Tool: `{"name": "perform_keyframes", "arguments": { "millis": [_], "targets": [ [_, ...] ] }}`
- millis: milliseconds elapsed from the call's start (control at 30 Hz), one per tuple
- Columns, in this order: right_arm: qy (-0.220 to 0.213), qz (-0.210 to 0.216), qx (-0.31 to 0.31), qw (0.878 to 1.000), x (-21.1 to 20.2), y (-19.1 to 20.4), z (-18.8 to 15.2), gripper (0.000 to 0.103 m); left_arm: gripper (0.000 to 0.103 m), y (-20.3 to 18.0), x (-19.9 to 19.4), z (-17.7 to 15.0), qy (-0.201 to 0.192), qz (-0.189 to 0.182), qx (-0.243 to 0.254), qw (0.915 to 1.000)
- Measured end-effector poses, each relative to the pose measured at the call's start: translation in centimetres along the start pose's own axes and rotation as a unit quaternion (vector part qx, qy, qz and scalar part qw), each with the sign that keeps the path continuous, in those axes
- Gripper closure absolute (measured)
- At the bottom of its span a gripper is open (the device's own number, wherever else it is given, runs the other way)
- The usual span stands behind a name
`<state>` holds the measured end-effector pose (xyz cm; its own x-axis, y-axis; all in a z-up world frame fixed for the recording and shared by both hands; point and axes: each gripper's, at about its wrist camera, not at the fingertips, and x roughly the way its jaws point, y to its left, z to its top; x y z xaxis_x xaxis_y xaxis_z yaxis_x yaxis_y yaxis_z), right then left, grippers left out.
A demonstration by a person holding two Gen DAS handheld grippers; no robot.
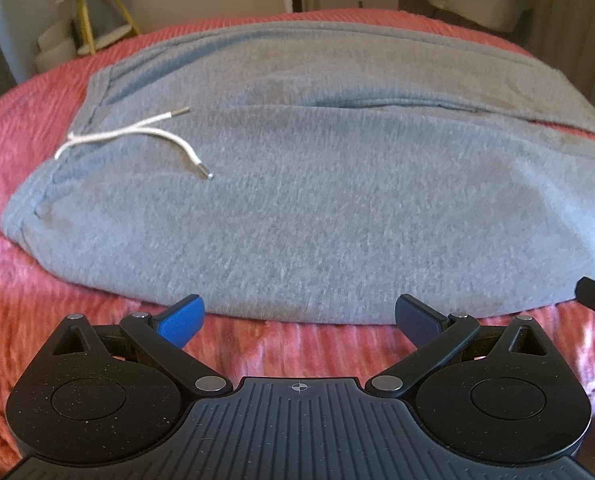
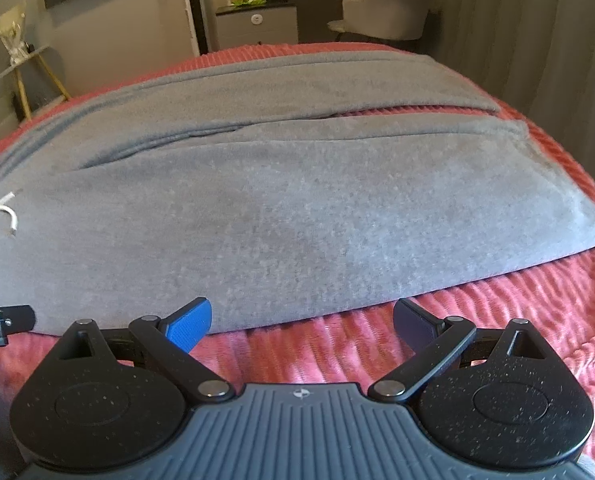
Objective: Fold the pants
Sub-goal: 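Move the right tool to the sweatpants leg hem and close on it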
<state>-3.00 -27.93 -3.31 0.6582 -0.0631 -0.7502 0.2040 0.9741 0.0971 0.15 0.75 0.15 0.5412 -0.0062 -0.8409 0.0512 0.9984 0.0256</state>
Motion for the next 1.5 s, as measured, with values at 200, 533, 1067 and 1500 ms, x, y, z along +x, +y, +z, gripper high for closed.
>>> {"name": "perform_keyframes", "arguments": {
  "millis": [200, 533, 1067, 1500],
  "targets": [
    [0.054, 0.091, 0.122, 0.987, 1.2, -3.7, 1.2, 0.006, 0.000, 1.9, -0.1, 0.9, 0.022, -0.040, -0.058, 0.9973],
    [0.027, 0.044, 0.167, 0.985, 6.9, -7.2, 12.8, 0.006, 0.000, 2.0, 2.0, 6.4, -0.118, 0.006, -0.135, 0.9838],
    [0.044, -0.064, 0.297, 0.952, 31.9, -10.5, 36.4, 0.008, 0.000, 5.0, 9.9, 6.8, -0.133, 0.046, -0.202, 0.9692],
    [-0.003, -0.050, 0.263, 0.964, 31.5, -11.7, 35.7, 0.099, 0.000, 4.7, 9.8, 6.3, -0.142, 0.055, -0.195, 0.9689]
  ]
}}
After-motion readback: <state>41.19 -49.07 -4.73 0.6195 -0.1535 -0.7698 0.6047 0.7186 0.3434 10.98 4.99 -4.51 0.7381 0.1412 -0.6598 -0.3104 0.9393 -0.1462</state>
